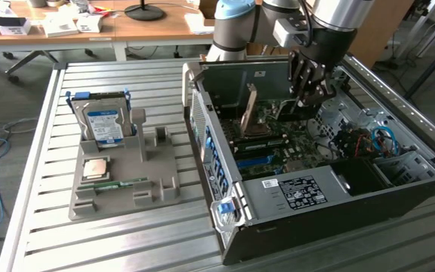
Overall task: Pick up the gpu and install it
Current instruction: 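Insert the gpu into the slot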
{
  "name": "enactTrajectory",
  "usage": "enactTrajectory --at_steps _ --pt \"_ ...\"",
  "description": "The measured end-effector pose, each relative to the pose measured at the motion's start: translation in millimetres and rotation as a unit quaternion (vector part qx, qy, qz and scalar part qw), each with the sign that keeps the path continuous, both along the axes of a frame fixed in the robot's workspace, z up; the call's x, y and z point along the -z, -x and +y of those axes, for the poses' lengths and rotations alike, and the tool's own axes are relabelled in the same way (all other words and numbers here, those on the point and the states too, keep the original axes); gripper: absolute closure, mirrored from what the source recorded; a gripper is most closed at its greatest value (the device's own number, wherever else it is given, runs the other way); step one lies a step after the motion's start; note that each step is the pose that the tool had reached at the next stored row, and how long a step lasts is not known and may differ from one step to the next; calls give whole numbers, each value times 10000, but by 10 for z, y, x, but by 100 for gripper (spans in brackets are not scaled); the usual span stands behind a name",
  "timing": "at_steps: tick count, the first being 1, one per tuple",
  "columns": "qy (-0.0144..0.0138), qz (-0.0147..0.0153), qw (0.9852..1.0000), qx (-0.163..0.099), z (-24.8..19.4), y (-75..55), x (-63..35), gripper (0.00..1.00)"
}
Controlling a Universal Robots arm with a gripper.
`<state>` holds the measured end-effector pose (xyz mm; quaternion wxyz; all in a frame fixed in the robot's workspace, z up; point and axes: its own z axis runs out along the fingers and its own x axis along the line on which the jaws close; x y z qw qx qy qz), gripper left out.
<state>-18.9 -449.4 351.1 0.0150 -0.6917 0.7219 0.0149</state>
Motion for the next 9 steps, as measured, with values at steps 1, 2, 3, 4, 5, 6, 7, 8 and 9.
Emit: enactTrajectory --at_steps 1,2,3,4,5,6,7,8,9 --pt "0 1 10000 0 0 1 17 74" --pt "1 1 10000 0 0 2 34 74" --pt "0 0 10000 1 0 2 51 74" --pt "0 0 10000 1 0 3 67 74" --pt "1 0 10000 0 0 3 80 74" --pt "1 1 10000 1 0 3 91 74" --pt "1 0 10000 1 0 3 103 74" --pt "1 0 10000 0 0 4 115 74" --pt "1 1 10000 0 0 4 126 74"
